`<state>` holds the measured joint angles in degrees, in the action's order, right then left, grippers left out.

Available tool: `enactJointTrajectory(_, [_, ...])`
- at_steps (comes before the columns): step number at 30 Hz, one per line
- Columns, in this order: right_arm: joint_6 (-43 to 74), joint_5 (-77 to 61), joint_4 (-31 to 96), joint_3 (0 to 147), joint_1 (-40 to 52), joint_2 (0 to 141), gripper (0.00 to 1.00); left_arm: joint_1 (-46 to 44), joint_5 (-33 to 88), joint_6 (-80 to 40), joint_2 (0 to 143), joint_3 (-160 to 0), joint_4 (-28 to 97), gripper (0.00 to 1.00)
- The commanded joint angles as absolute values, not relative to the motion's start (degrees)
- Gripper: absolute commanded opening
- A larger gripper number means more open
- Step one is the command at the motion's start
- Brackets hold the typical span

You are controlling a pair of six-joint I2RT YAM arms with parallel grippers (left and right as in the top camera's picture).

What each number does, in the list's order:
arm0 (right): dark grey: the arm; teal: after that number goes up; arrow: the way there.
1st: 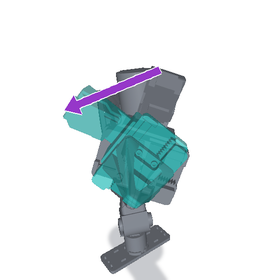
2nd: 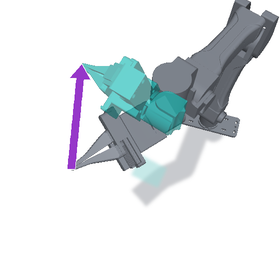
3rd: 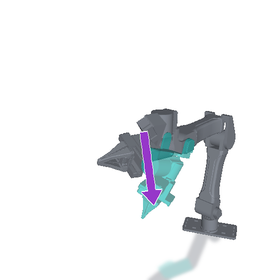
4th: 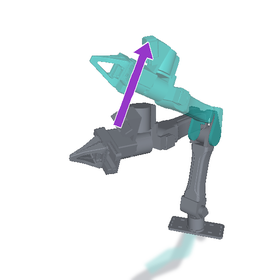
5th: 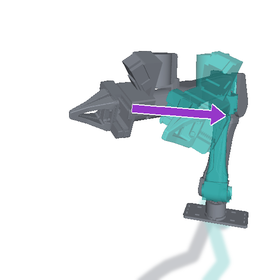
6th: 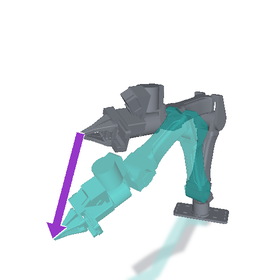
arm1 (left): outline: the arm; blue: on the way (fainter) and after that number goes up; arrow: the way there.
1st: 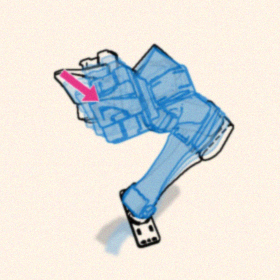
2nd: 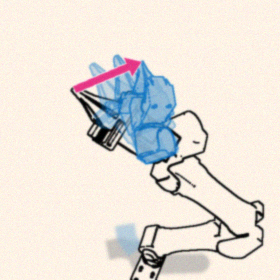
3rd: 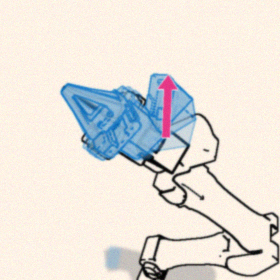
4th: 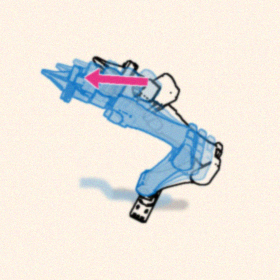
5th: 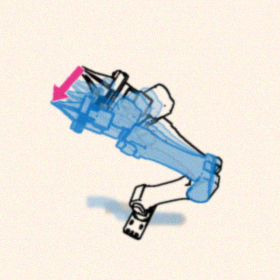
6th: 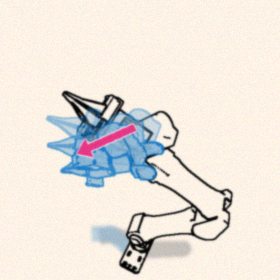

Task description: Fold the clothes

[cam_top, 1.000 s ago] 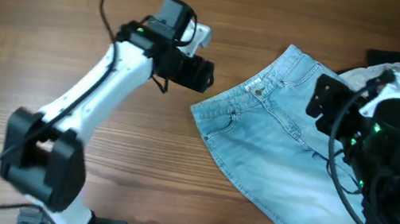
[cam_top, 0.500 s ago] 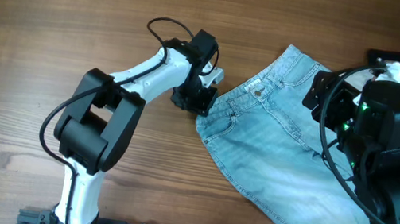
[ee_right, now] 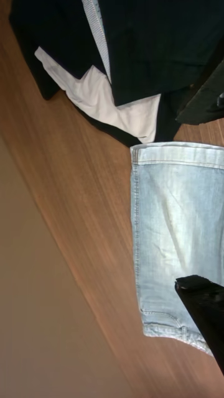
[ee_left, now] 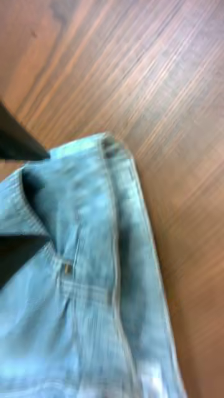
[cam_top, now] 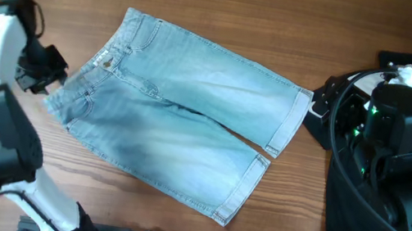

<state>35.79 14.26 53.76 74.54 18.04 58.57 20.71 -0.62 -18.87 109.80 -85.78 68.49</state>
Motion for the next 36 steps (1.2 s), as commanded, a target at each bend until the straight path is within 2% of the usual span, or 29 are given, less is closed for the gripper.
enactJointTrajectory(1, [36.47,16.97,53.41,75.48,17.76,58.67,0.83,18.37,9.41,-13.37,102.78,-86.54,64.53,0.5])
enactJointTrajectory(2, [36.58,16.97,53.36,75.48,17.76,58.78,0.83,15.92,10.39,-12.08,101.82,-86.54,61.19,0.55])
enactJointTrajectory(3, [36.93,16.95,53.34,75.48,17.76,58.94,0.83,13.78,10.83,-11.64,101.8,-86.52,58.22,0.54])
enactJointTrajectory(4, [37.78,16.93,53.43,75.48,17.76,59.29,0.83,11.0,10.9,-10.13,102.45,-86.26,54.26,0.39])
enactJointTrajectory(5, [37.93,16.93,53.41,75.48,17.76,59.64,0.83,9.06,10.9,-8.95,103.26,-86.24,51.68,0.33])
enactJointTrajectory(6, [37.95,16.84,53.43,75.48,17.76,60.55,0.83,4.73,10.83,-3.86,106.04,-86.26,45.39,0.14])
enactJointTrajectory(7, [38.15,16.71,53.43,75.48,17.76,61.25,0.83,2.83,10.83,-2.11,107.98,-86.26,42.0,0.07])
enactJointTrajectory(8, [38.17,16.67,53.45,75.48,17.76,62.06,0.83,1.41,10.81,-1.69,109.97,-86.26,39.27,0.04])
enactJointTrajectory(17, [39.22,15.42,54.61,75.46,17.76,66.17,0.84,0.36,7.7,-0.16,124.68,-86.26,28.86,0.04])
enactJointTrajectory(21, [39.18,15.4,56.01,75.46,17.76,69.36,0.84,2.66,-3.64,-1.69,129.34,-86.26,27.99,0.04])
enactJointTrajectory(23, [38.96,15.38,56.71,75.44,17.76,71.59,0.88,5.8,-18.44,-12.25,129.91,-86.26,28.08,0.08])
enactJointTrajectory(24, [38.33,14.96,56.99,75.42,17.76,73.45,0.89,8.25,-19.25,-15.33,129.73,-86.32,27.86,0.08])
enactJointTrajectory(27, [34.52,10.74,56.99,75.42,17.76,81.1,0.89,14.44,-8.38,-15.46,129.56,-88.16,28.47,0.04])
enactJointTrajectory(30, [29.08,4.16,55.2,75.42,17.76,87.81,0.89,16.93,-1.17,-15.46,127.81,-89.86,31.38,0.06])
enactJointTrajectory(32, [18.17,-6.9,52.64,75.42,17.76,94.89,0.87,17.3,1.08,-15.44,121.6,-91.66,34.63,0.11])
enactJointTrajectory(34, [11.09,-15.62,51.9,75.42,18.17,99.83,0.84,16.93,1.06,-15.49,112.03,-92.27,40.62,0.24])
enactJointTrajectory(36, [10.55,-16.01,51.86,75.4,19.16,103.11,0.83,16.88,1.08,-15.57,104.88,-92.27,46.04,0.29])
